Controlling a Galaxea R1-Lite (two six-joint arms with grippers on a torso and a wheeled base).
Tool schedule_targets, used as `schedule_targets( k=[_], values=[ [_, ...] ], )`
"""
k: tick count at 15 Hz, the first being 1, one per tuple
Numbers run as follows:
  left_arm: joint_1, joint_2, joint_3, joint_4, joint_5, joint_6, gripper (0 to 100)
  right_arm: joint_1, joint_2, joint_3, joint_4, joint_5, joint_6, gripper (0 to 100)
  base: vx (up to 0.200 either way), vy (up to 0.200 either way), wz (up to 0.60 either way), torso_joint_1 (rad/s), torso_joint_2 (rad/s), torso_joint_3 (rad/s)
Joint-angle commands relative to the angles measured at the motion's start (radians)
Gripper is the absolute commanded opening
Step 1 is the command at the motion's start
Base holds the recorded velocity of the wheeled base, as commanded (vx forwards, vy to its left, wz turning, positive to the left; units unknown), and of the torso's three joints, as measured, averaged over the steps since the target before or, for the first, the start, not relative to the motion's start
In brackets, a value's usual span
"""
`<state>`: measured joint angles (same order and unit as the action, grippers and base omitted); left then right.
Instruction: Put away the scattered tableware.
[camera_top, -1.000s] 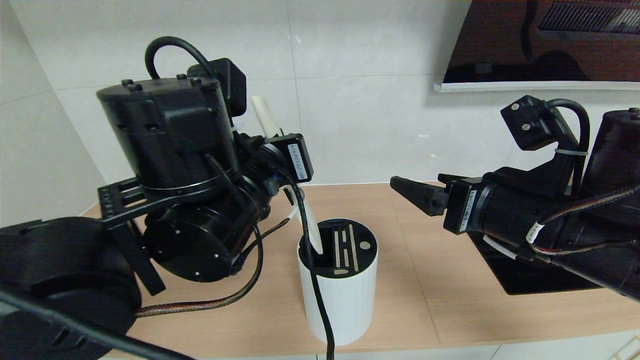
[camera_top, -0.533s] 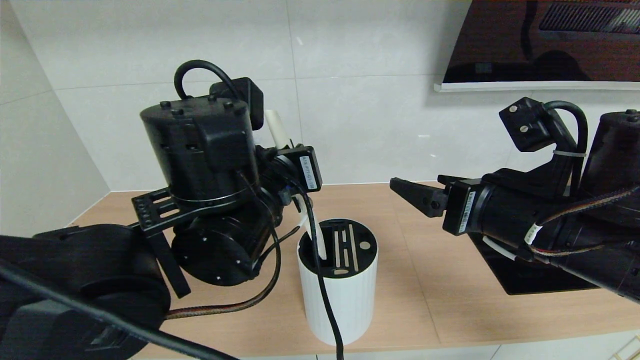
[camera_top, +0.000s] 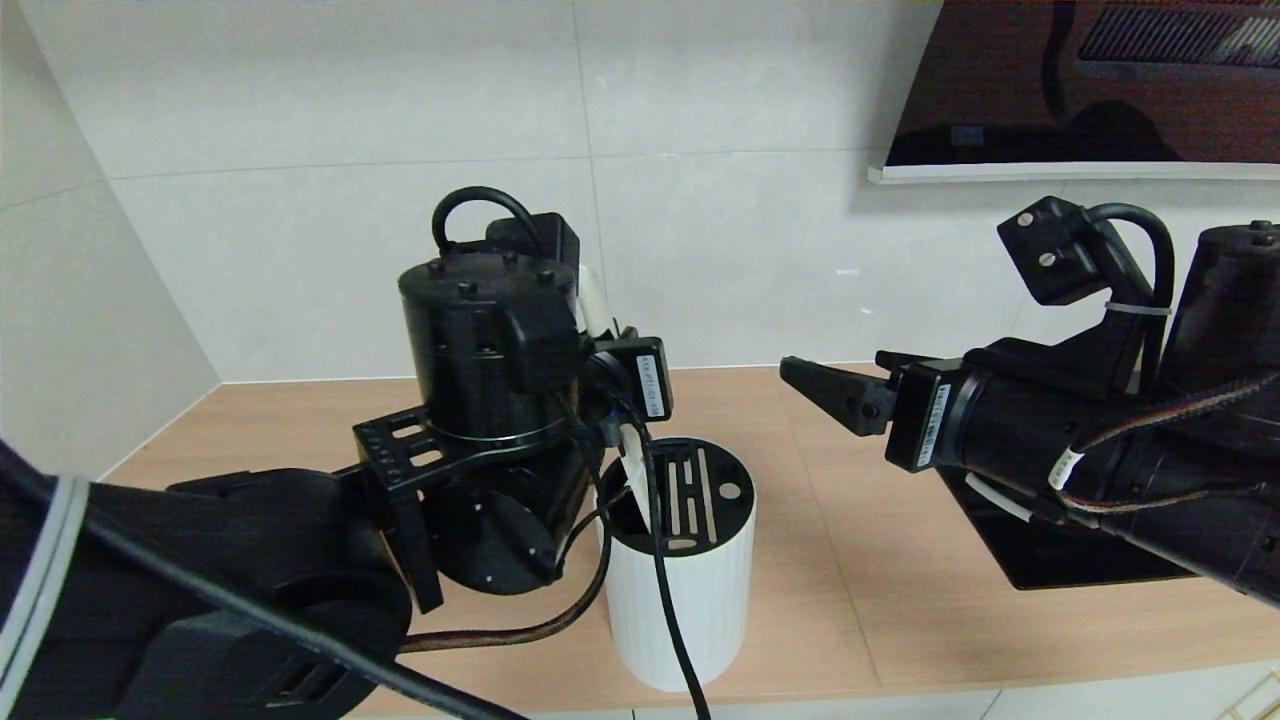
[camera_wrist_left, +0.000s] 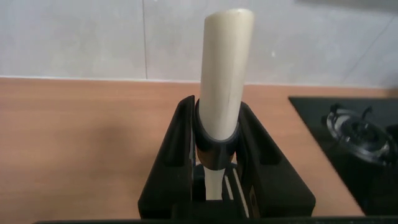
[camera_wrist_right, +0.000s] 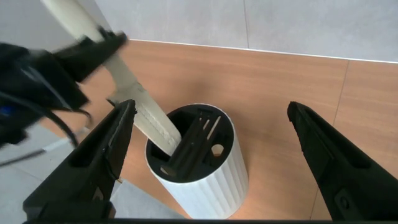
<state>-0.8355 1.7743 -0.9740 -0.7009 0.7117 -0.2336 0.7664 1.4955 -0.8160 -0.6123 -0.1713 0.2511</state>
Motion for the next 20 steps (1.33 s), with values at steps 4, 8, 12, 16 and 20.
schedule_targets(
  k=[4,8,12,16,20],
  values=[
    [-0.011,0.065,0.015,0.0,0.0,-0.004,0,0.001,0.002,-0.002,0.014,-0.007,-0.001,100,0.0,0.0,0.0,0.0,0.0,0.0],
    [-0.02,0.105,0.038,0.001,0.002,-0.023,0,0.001,0.002,-0.002,0.014,-0.007,-0.001,100,0.0,0.0,0.0,0.0,0.0,0.0],
    [-0.023,0.142,0.055,0.0,0.002,-0.023,0,0.001,0.002,-0.002,0.014,-0.007,-0.001,100,0.0,0.0,0.0,0.0,0.0,0.0],
    [-0.023,0.148,0.058,0.0,0.002,-0.023,0,0.001,0.002,-0.002,0.014,-0.007,-0.001,100,0.0,0.0,0.0,0.0,0.0,0.0],
    [-0.025,0.146,0.058,0.0,0.002,-0.023,0,0.001,0.002,-0.002,0.014,-0.007,-0.001,100,0.0,0.0,0.0,0.0,0.0,0.0]
  ],
)
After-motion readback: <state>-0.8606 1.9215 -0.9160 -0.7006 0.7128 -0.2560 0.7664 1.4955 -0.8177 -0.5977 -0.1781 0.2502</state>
